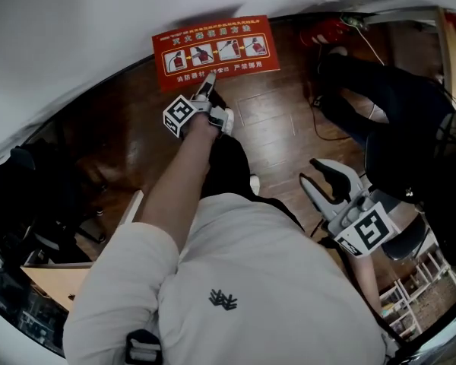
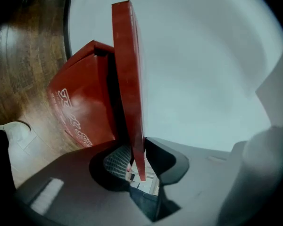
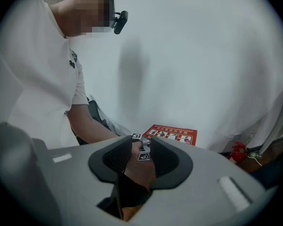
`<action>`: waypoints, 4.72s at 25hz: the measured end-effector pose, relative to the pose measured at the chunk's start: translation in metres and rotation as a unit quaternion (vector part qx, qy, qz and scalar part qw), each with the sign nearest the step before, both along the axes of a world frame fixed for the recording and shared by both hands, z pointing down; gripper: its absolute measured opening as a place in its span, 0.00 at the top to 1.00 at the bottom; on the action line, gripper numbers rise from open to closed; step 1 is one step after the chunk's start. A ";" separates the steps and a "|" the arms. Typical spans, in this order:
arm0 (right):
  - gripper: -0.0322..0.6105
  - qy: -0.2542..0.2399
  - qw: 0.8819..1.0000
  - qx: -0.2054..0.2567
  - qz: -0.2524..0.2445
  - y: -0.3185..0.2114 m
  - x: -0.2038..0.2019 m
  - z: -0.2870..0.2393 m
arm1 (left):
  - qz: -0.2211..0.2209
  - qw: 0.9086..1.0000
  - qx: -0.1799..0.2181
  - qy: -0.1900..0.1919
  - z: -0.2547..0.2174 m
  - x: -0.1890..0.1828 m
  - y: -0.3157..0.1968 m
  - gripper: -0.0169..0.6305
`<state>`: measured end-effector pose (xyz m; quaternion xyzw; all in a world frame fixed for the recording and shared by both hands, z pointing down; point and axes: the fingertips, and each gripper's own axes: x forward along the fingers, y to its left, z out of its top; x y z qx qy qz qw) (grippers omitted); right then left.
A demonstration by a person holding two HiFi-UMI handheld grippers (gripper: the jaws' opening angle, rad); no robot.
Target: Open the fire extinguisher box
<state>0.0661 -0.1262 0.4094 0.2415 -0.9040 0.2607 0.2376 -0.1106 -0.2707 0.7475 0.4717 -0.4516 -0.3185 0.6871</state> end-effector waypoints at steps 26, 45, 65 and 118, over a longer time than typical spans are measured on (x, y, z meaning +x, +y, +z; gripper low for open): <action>0.79 -0.019 0.998 0.041 0.046 -0.031 0.001 -0.020 | -0.006 0.986 0.161 -0.033 -0.128 -0.067 -0.194 0.86; 0.79 -0.033 0.994 0.091 0.053 0.027 0.029 -0.034 | 0.038 0.970 0.185 -0.156 -0.163 -0.059 -0.144 0.56; 0.80 -0.134 0.965 0.207 -0.084 0.265 0.068 -0.093 | 0.257 0.772 0.400 -0.422 -0.404 0.081 0.389 0.68; 0.80 -0.074 0.952 0.260 -0.141 0.541 -0.046 -0.116 | 0.264 0.730 0.474 -0.417 -0.448 0.032 0.714 0.71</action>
